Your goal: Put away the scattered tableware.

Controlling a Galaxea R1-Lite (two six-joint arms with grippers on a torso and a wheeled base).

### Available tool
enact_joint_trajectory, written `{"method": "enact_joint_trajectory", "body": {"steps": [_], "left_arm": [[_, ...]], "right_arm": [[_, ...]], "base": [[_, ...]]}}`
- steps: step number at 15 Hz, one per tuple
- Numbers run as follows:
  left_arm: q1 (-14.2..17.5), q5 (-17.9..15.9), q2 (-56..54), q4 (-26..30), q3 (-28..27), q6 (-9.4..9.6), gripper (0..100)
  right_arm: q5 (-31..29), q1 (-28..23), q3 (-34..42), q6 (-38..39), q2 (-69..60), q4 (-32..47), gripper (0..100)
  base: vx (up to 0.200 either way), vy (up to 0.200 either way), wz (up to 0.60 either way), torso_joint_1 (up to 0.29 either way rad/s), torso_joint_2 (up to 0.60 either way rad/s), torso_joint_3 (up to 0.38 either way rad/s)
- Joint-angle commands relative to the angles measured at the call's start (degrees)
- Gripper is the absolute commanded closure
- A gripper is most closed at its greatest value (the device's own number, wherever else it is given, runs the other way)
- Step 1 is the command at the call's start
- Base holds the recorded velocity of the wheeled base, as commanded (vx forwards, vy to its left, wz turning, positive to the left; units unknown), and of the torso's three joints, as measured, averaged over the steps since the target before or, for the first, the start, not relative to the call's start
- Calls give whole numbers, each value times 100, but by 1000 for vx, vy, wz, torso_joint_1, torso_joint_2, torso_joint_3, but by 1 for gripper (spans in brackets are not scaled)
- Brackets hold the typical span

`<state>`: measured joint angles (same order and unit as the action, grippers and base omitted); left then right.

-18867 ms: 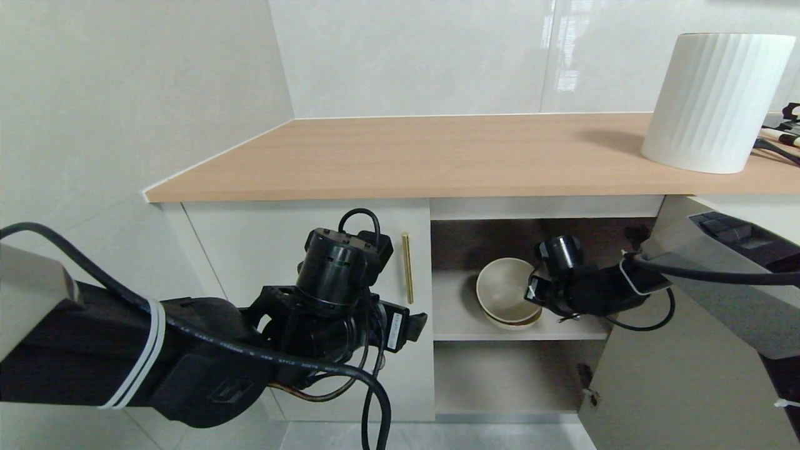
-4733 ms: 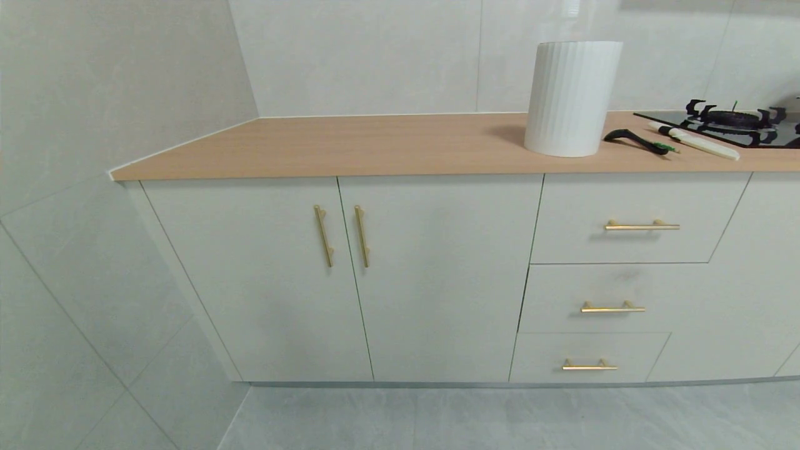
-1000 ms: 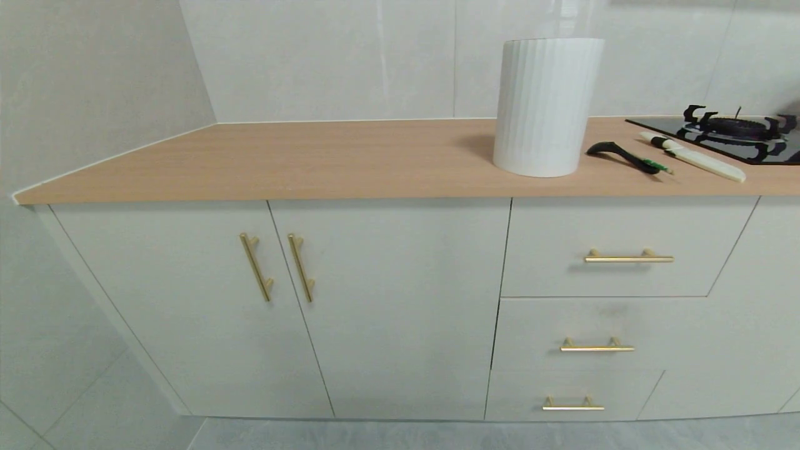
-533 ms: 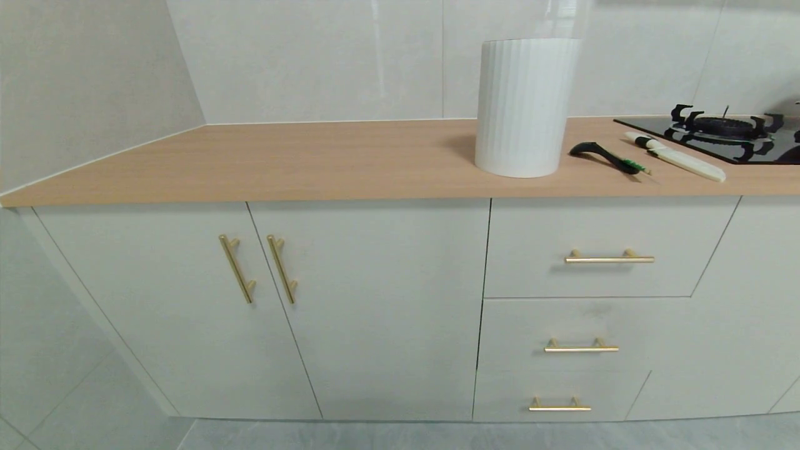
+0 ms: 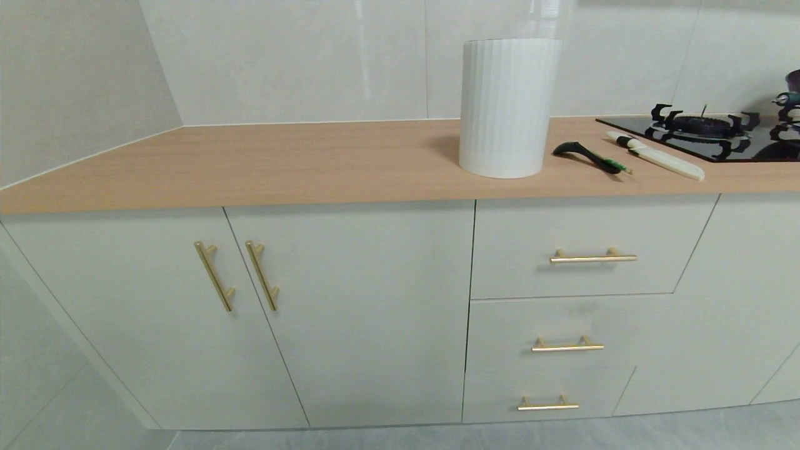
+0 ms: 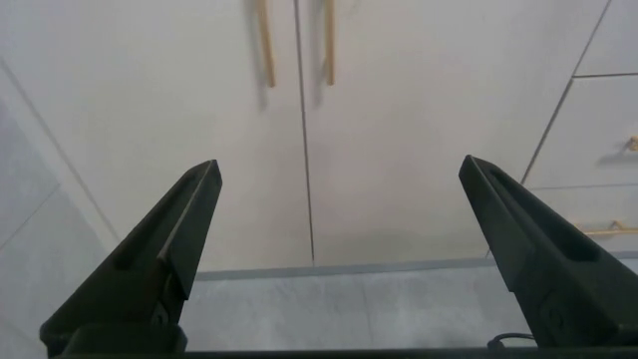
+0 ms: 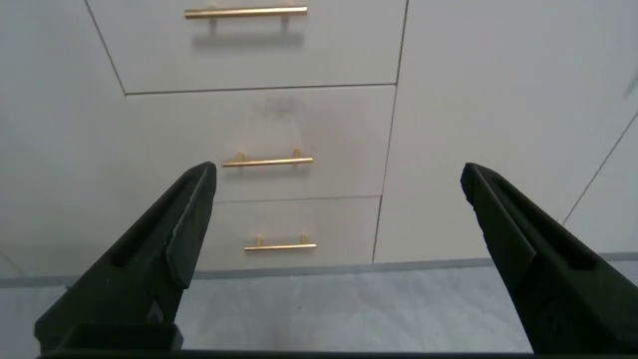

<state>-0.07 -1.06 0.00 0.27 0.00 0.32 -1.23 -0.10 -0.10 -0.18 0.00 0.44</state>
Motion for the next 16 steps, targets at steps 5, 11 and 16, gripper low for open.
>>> {"method": "enact_joint_trajectory", "body": {"steps": [5, 11, 16], "left_arm": [[-1, 1, 0, 0, 0, 12, 0], [-1, 1, 0, 0, 0, 3, 0], [-1, 1, 0, 0, 0, 3, 0]], "right_arm": [[0, 1, 1, 1, 9, 0, 0], [9, 1, 1, -8, 9, 0, 0], [9, 1, -8, -70, 35, -53, 0]], "base": [[0, 0, 0, 0, 0, 0], [0, 0, 0, 0, 0, 0], [0, 0, 0, 0, 0, 0]]}}
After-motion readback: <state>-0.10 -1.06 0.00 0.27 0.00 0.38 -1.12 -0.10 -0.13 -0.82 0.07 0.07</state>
